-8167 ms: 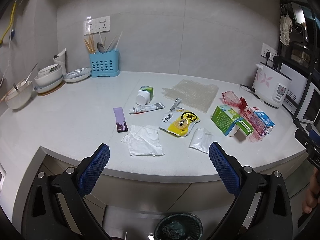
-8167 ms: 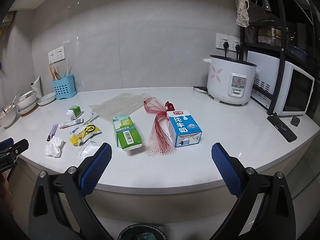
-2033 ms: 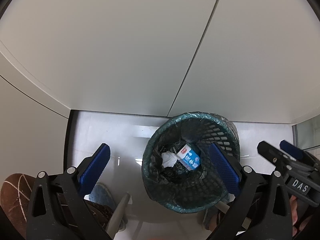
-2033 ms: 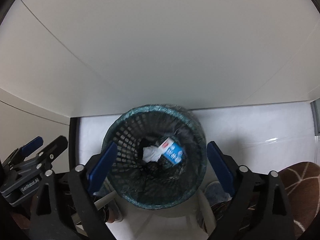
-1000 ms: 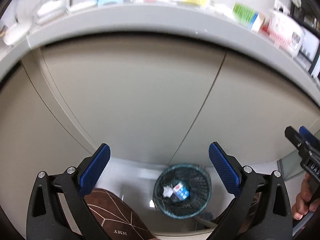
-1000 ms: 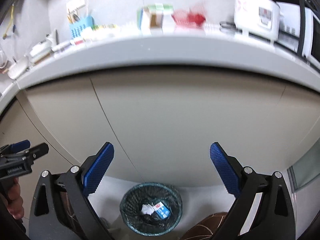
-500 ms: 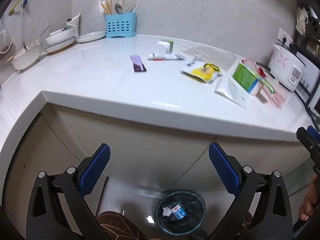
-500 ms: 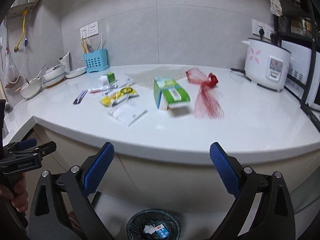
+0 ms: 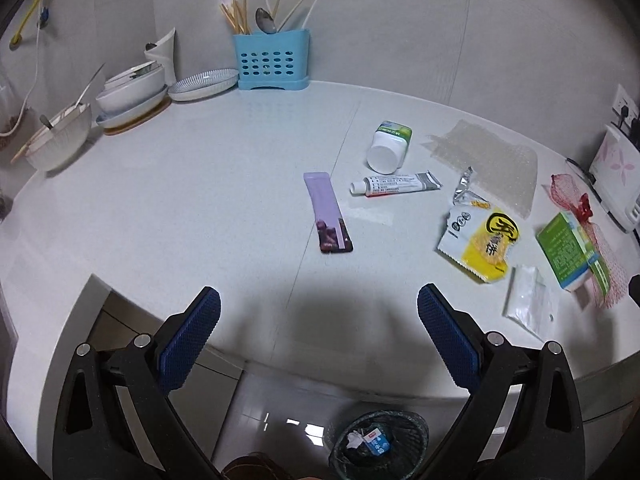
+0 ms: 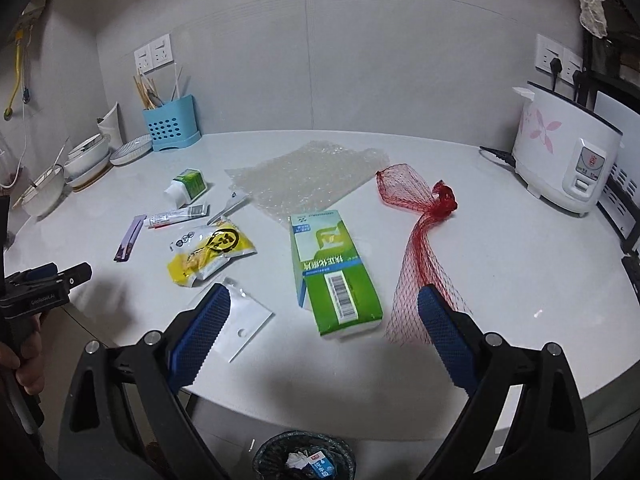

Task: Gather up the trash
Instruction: 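Raise both tools back up toward the counter, then grasp the purple wrapper with the left tool while the right tool grasps the green medicine box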

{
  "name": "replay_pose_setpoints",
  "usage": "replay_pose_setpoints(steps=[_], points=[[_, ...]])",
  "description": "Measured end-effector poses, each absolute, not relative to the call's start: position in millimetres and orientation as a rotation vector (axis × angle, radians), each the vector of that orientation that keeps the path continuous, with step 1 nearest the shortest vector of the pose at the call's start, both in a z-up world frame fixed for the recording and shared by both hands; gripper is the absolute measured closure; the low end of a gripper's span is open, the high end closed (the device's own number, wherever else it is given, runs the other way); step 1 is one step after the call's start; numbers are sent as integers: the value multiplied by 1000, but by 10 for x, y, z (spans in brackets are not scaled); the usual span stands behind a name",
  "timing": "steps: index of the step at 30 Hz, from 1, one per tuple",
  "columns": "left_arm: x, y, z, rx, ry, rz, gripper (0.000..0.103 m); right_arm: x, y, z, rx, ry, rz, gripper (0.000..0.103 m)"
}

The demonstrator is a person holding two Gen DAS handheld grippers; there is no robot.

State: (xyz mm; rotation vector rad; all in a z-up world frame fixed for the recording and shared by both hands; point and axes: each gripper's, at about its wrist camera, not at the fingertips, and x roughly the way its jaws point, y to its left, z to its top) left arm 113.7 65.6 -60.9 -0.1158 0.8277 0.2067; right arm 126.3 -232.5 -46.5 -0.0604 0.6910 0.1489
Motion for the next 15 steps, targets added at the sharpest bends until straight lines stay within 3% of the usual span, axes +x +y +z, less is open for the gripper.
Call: replay_pose_setpoints(steps=[15], points=[[2173,856,-901,-157,956,243,7,2214,-2268,-706,-43,825,117,16]])
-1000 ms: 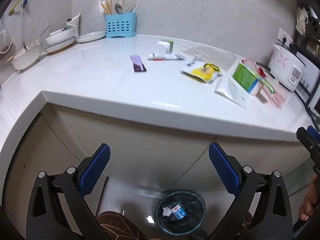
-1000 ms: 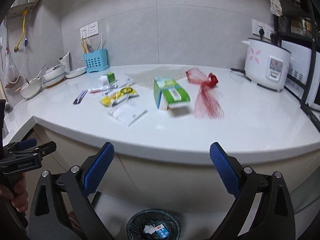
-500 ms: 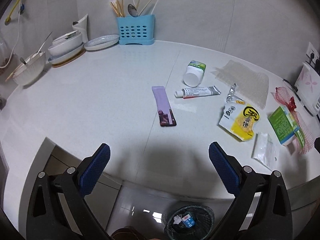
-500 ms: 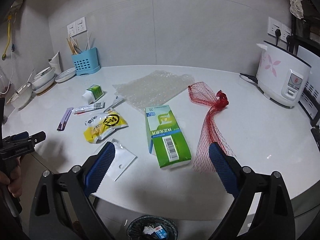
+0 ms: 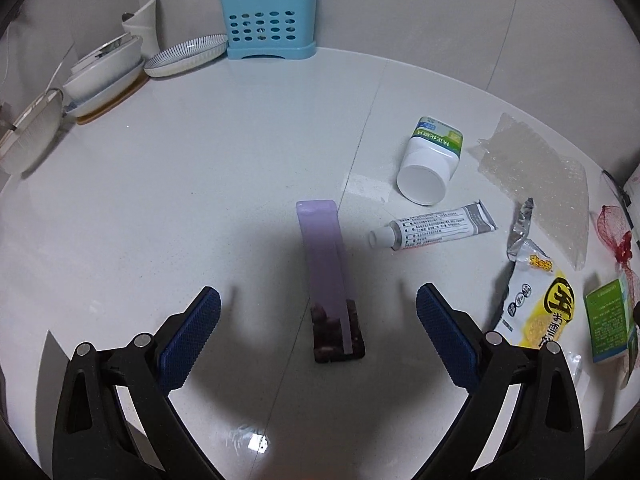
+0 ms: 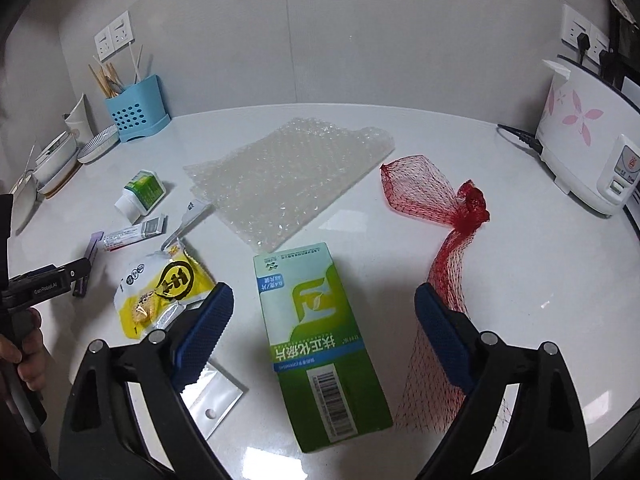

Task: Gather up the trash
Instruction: 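Grasp the purple wrapper with the left tool while the right tool grasps the green medicine box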

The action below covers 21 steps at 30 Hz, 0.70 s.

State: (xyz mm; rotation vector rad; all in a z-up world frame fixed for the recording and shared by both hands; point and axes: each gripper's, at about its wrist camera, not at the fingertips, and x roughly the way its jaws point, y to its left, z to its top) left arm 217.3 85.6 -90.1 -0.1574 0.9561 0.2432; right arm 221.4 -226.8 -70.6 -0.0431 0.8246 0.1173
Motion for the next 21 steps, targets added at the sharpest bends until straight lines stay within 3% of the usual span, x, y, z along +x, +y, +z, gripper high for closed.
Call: replay_pose_setpoints(steps=[14,17,21], points=[[2385,940,-1031,-138,991,288,14,2400,-2171,-867,-85,877,119,31],[2368,926,-1007,-137,1001,289,27,2412,-2128,-889,-96,886,127,40],[2342,924,-964,-138,1015,298,62,2417,-2057,-909,-126,892,115,52]])
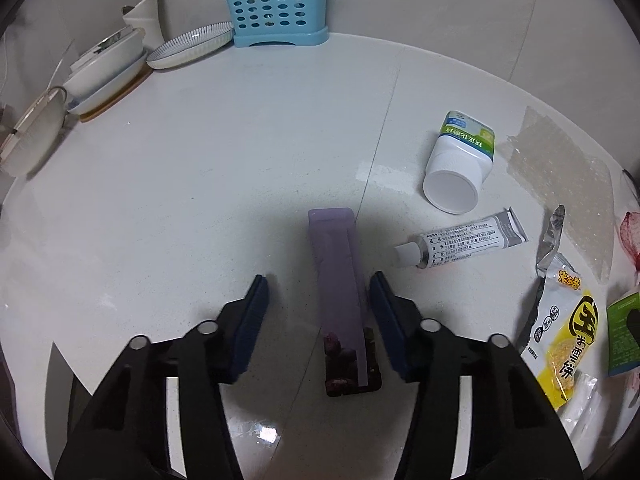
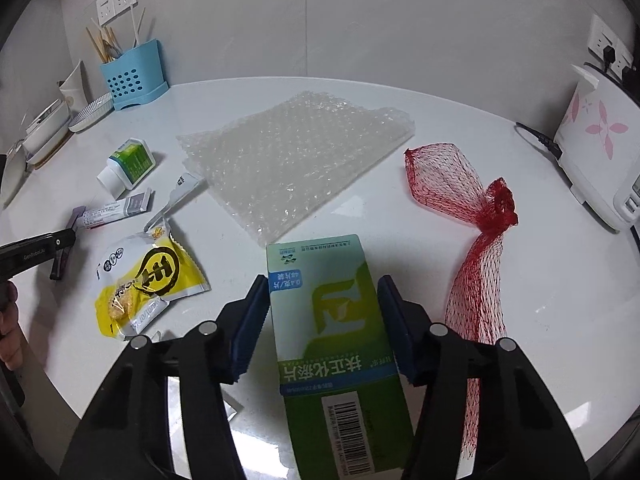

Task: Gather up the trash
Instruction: 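Grasp the purple wrapper with the left tool while the right tool grasps the green medicine box, then carry the purple wrapper and green box down over the wastebasket with both tools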

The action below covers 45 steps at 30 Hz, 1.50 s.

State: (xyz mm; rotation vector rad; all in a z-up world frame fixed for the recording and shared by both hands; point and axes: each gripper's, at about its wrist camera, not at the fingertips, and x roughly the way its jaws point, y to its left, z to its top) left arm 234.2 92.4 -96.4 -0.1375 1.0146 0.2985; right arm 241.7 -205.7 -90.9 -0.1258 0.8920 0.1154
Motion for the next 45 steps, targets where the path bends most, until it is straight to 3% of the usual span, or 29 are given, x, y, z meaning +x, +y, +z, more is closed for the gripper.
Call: replay_pose_setpoints(steps=[1,2,6,22,45], points=[[2330,897,-954,-129,1017,293,78,2414,-2052,-911,-127,892,114,52],[2326,873,-950,-114,1019,288,83,2414,-2040,-910,-128,892,113,54],[2303,852,-942,-98,1011,284,87,2408,-2045,-901,-117,889,101,56],[2031,764,-670,-89,916,232,88,2195,-2235,-645,-47,797,75,57],[1052,300,-350,-75,752,90,88,1347,-2292,-295,-5,687,49,57]])
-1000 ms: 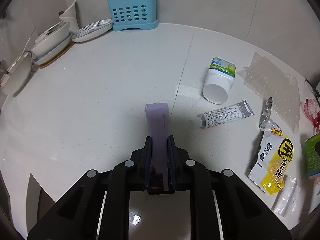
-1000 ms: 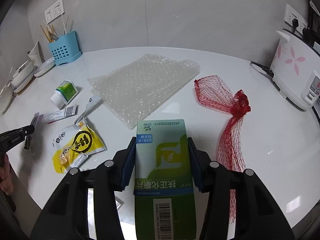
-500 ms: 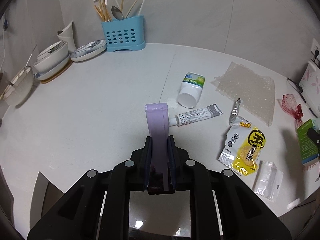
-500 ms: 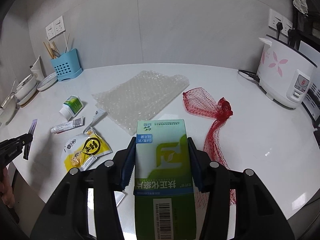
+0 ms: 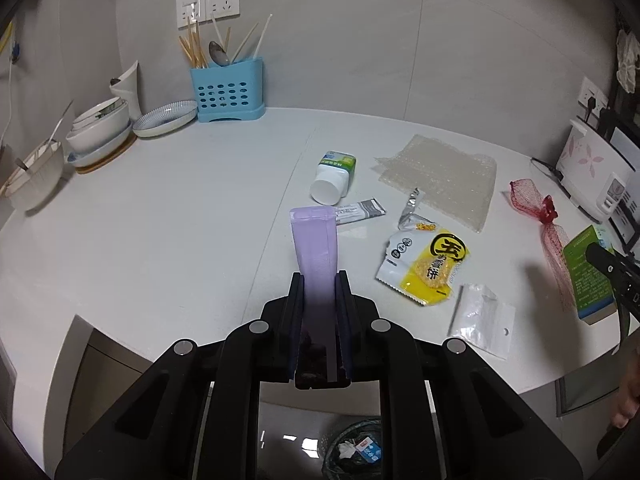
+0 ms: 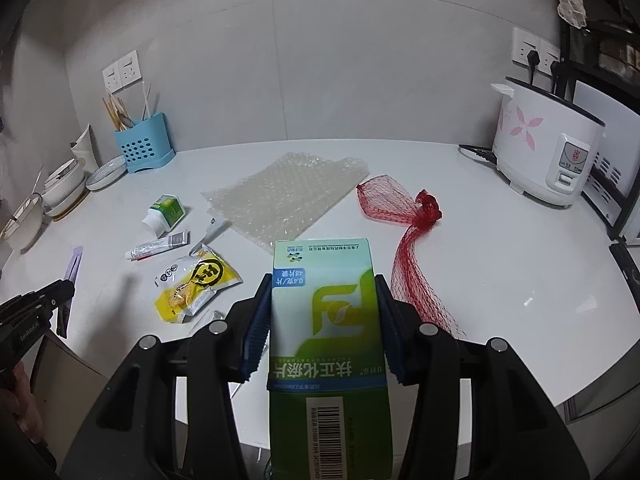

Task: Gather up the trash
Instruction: 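Carry the purple wrapper and green box down over the wastebasket with both tools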

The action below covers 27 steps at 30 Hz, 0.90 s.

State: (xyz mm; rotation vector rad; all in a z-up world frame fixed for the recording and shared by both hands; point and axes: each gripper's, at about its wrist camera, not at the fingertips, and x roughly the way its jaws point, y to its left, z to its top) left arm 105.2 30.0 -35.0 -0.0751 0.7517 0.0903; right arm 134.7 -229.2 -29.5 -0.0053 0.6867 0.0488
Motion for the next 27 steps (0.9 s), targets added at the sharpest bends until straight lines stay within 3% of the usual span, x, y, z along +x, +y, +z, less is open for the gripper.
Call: replay_pose_setpoints(steps=[14,27], points=[[27,-73,-342,-119,639,-25,88,329,-2224,-155,-20,550,92,57],[-964,-409,-643,-126,586,-107,88,-584,-2270,-517,-30,513,100,57]])
